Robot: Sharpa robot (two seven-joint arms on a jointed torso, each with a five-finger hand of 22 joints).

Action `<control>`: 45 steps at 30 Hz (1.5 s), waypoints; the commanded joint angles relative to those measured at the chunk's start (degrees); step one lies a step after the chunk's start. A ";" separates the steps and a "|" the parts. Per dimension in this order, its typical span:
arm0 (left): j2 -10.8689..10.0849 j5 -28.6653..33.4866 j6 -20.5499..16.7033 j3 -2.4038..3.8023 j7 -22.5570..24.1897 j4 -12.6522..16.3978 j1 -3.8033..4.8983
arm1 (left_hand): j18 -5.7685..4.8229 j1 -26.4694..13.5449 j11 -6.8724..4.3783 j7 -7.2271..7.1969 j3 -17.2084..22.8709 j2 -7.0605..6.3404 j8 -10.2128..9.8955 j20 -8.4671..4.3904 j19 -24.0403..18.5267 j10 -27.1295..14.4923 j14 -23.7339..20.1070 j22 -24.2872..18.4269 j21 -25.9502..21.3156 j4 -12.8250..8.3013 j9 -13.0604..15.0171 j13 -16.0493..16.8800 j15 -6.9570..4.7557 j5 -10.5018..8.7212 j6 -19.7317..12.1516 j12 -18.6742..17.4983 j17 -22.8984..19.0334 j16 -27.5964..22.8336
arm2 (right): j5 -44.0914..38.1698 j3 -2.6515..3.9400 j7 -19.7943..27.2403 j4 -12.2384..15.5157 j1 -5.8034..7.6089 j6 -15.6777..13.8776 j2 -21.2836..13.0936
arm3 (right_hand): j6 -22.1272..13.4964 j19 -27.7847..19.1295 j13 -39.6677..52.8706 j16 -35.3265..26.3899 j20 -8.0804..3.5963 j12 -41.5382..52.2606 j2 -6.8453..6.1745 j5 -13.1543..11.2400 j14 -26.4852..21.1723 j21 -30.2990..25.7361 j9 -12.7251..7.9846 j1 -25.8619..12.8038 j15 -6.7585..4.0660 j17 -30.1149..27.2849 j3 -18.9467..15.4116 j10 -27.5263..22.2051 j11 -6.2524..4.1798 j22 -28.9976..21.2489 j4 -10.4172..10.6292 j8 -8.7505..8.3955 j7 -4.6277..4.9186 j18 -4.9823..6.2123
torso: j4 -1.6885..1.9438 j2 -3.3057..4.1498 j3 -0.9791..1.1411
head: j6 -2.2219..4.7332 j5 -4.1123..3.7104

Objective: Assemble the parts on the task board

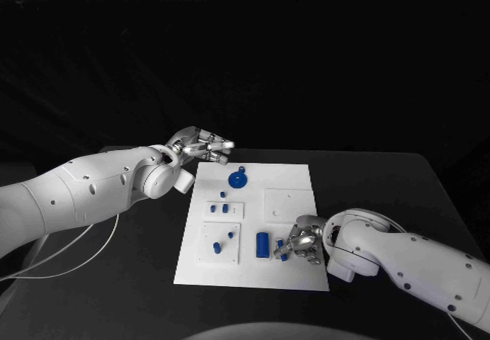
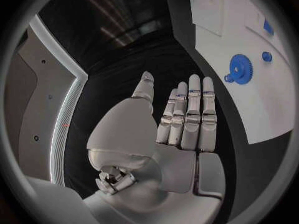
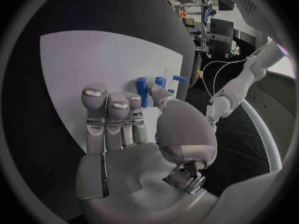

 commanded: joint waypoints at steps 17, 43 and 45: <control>0.07 -0.07 1.01 0.00 0.12 0.07 0.03 | -0.42 0.05 -0.04 0.00 -0.27 0.52 -0.01 -0.03 0.11 -0.43 -0.17 -0.05 0.37 0.17 0.06 0.05 -0.06 -0.20 -0.43 -0.19 0.06 -0.12 | -0.12 -0.42 1.06 -1.00 -0.10 -0.19 1.30 | -0.17 2.95 -0.22 -0.22 -0.14 -0.46 0.48 -0.22 -0.05 -1.13 -1.02 -0.56 -0.12 -0.27 -2.72 -0.06 -0.55 4.04 -6.18 -0.30 -1.02 -0.27 | -0.03 -0.04 0.00 | -0.05 0.43; -0.04 -0.07 1.03 -0.05 -0.11 0.08 0.03 | -0.42 0.05 -0.04 0.00 -0.27 0.52 -0.01 -0.03 0.11 -0.43 -0.17 -0.05 0.37 0.17 0.06 0.05 -0.06 -0.20 -0.43 -0.19 0.06 -0.12 | 0.81 -0.47 4.27 -0.37 -0.11 -2.87 0.35 | 0.30 2.97 -0.62 -0.81 -0.15 -0.60 0.63 -1.46 -0.03 -1.78 -6.97 1.26 -0.09 -0.11 -16.56 -0.42 -0.26 3.83 0.94 -0.25 -0.52 -0.03 | -0.06 -0.01 0.08 | -0.03 0.63; -0.05 -0.07 1.03 -0.05 -0.13 0.08 0.03 | -0.42 0.05 -0.04 0.00 -0.27 0.52 -0.01 -0.03 0.11 -0.43 -0.17 -0.05 0.37 0.17 0.06 0.05 -0.06 -0.20 -0.43 -0.19 0.06 -0.12 | 0.95 -0.47 4.60 -0.24 -0.12 -3.05 0.25 | 0.30 2.98 -0.61 -0.81 -0.17 -0.56 0.71 -1.37 -0.02 -1.67 -6.98 1.59 -0.12 -0.07 -17.02 -0.40 -0.26 3.83 1.34 -0.25 -0.51 -0.03 | -0.06 -0.01 0.08 | -0.03 0.63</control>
